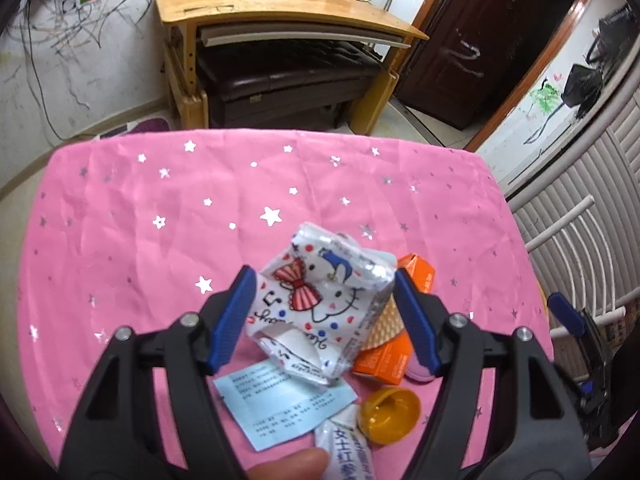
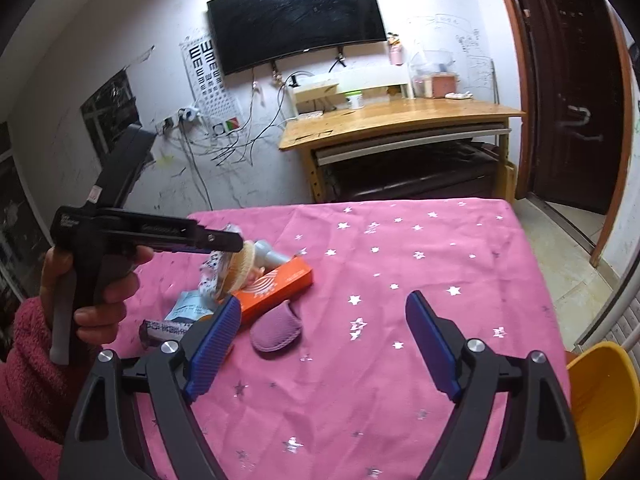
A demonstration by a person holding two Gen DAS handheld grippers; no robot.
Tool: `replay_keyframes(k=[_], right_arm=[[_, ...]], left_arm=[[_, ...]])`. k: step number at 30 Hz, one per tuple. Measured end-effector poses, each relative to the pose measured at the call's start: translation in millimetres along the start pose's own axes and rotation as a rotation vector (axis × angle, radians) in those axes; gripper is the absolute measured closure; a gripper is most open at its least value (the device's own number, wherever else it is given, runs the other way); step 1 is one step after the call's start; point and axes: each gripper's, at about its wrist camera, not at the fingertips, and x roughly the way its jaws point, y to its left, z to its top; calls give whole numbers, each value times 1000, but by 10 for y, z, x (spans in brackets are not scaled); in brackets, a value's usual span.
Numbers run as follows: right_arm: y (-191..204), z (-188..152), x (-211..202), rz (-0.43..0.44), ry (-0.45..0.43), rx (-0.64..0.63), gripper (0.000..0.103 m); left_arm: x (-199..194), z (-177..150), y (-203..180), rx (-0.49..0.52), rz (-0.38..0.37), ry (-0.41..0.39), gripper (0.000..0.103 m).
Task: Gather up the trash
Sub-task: 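Move both open tools back over the trash on the table, then grasp the white cartoon-printed wrapper with the left tool while the right tool grasps the yellow round lid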
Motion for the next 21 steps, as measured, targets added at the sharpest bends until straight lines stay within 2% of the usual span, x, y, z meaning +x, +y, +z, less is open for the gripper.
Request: replay_keyframes(k=[4,6,7,9,11,17,21], right_arm=[[131,-12,73,18,16,-21,24],[200,-19,98,32,25,-35,24],[242,-44,105,39,31,-44,24],[359,-57,154,58,46,-73,24],[443,-66,199,73,59,-94,24],[646,-118,331,115,95,-128,24],[744,-146,403,133,117,-155,24]], left_arm=[[59,-18,102,-30,-7,1,36],[69,-44,136,-37,-12,2,41],[63,-58,144,-38,-2,-1,53],[48,-83,183,-45,1,-5,61],[38,-96,199,-43,8,-8,84],[27,-149,236,-53,37,-5,89],[-129,-153,305,-84,52,-44,92]])
